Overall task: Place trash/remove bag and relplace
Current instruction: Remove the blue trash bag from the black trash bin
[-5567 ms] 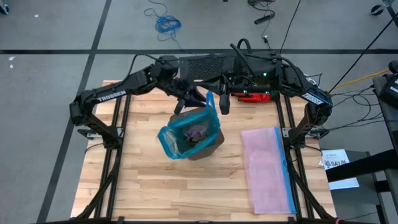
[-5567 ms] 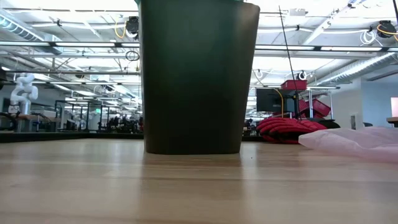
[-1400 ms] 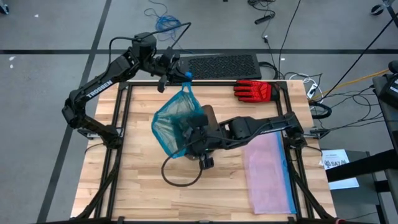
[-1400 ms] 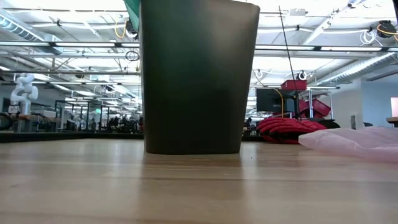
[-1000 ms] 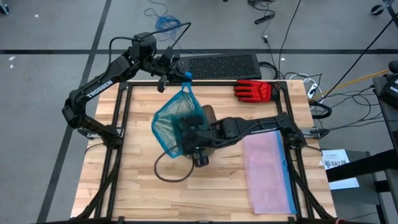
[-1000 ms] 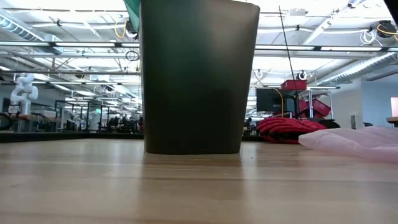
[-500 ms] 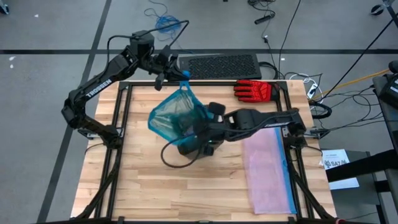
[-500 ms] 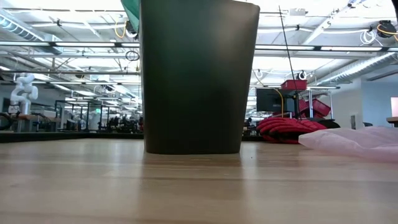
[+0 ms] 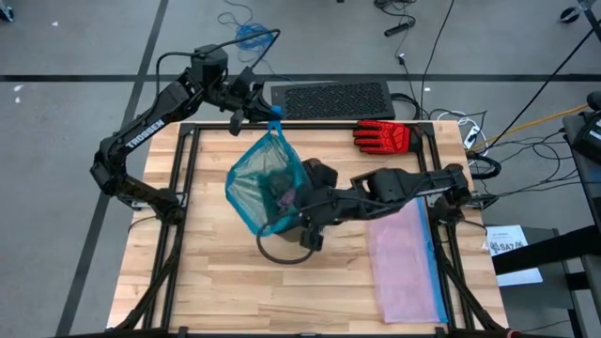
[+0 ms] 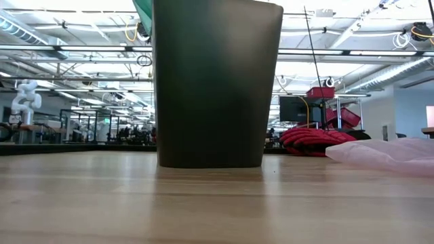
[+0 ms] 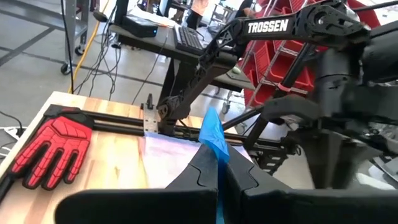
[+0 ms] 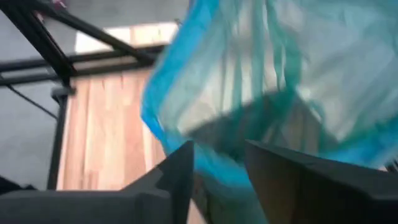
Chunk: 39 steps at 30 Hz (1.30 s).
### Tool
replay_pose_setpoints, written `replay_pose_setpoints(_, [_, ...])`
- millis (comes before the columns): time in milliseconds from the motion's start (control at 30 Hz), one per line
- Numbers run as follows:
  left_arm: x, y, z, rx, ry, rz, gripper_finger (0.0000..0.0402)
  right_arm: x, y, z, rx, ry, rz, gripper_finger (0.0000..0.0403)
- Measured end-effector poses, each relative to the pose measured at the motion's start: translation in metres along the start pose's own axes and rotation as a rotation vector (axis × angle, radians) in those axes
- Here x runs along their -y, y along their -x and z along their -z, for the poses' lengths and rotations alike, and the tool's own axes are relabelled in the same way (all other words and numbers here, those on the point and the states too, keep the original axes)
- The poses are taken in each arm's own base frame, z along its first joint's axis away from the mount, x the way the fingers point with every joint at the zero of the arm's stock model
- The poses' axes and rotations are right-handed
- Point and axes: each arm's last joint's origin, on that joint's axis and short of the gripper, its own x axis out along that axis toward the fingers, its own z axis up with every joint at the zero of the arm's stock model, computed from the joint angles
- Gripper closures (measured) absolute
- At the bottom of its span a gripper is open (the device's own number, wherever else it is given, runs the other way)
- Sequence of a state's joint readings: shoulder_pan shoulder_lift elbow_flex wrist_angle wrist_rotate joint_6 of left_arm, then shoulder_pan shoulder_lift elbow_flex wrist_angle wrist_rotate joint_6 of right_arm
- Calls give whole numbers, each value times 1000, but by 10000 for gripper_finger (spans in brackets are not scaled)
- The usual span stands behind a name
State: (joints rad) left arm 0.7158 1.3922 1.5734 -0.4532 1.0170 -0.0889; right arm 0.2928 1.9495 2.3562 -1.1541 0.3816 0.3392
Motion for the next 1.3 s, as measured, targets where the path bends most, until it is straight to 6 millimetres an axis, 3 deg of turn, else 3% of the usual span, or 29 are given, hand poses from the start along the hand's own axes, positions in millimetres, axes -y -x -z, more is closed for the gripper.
replay_pose_setpoints(133, [0, 0, 1, -3, -15, -2, 402, -11, -15, -5, 48, 48, -76, 228])
replay_pose_setpoints(267, [0, 0, 1, -3, -16, -10, 402, -21, -36, -4, 55, 114, -129, 214])
replay_pose_setpoints(600, [-3, 3, 1, -3, -22, -35, 402, -38, -76, 11, -23, 230, -154, 232])
replay_pose_setpoints(733, [-3, 2, 3, -17, -16, -36, 402, -38, -86, 17, -73, 232, -130, 260])
replay_pose_setpoints(933, [-3, 2, 6, -37, -10, -38, 402, -34, -88, 16, -57, 233, -51, 388])
replay_pose_setpoints(1133, [-3, 3, 7, -39, -7, -38, 402, -33, -84, 15, -57, 202, -58, 402])
replay_pose_setpoints(1300, [-3, 3, 6, -39, -9, -38, 402, -27, -58, 1, 41, 154, -76, 403])
